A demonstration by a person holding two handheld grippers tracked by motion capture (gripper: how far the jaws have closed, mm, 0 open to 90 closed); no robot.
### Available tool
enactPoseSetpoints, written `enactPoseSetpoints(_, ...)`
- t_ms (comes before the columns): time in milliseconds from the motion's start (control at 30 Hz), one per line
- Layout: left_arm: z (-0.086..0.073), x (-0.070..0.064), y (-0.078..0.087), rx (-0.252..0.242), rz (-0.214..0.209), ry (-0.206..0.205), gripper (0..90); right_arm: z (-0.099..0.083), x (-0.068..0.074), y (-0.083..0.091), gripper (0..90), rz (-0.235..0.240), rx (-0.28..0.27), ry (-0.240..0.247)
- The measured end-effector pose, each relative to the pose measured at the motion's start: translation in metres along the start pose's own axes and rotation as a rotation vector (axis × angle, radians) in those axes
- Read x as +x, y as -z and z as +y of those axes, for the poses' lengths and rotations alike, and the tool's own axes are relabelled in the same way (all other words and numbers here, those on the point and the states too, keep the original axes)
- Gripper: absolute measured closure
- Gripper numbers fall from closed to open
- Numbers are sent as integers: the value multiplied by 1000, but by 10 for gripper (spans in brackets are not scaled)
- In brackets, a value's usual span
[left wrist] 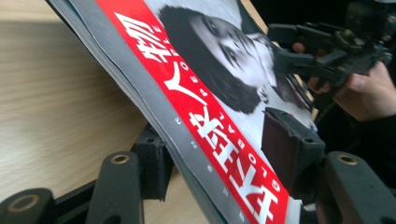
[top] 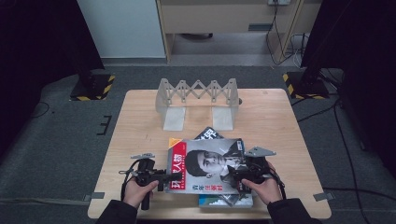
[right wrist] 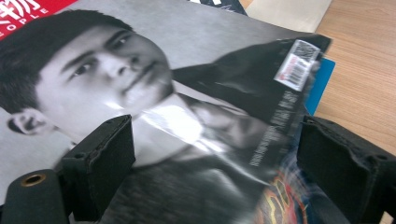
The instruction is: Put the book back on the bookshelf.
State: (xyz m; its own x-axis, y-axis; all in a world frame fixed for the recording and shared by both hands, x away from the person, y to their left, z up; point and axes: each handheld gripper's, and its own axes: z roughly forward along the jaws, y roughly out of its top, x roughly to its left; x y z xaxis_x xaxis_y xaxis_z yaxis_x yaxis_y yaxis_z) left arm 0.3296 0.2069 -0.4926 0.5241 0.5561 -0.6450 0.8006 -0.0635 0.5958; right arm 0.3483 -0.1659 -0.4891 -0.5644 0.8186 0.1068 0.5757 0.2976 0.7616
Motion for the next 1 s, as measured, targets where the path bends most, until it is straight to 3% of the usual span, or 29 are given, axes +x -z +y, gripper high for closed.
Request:
enactPoseSetpoints(133, -1, -1, -4, 8, 24, -14, 457, 0, 0, 0, 116, 3, -1, -5)
enactPoseSetpoints(267, 1, 3, -5, 9, 35, -1, 556, 0, -1, 1, 119, 8, -2, -18)
enactPoseSetpoints(433, 11, 5, -10, -22, 45, -15, 611, 2, -1, 0, 112, 11, 1, -35)
enactPoseSetpoints(633, 13, 12, -6, -39, 49, 11, 660, 4, 0, -1, 126, 26, -6, -56)
enactPoseSetpoints(700, 12, 12, -6, -37, 45, 12, 623, 4, 2, -2, 124, 18, -1, -40)
enactPoseSetpoints(733, 10, 13, -8, -7, 17, 13, 565, 4, 3, -2, 125, 10, 2, -30)
enactPoseSetpoints(767, 10, 13, -8, -7, 17, 13, 530, 4, 4, -2, 126, 6, 2, -26)
enactPoseSetpoints(833, 0, 10, -14, 70, 26, -9, 497, 3, 4, -3, 139, -1, -1, -9)
enactPoseSetpoints(1000, -5, 8, -11, 91, 10, -12, 435, 2, 4, -2, 151, -7, -3, 6)
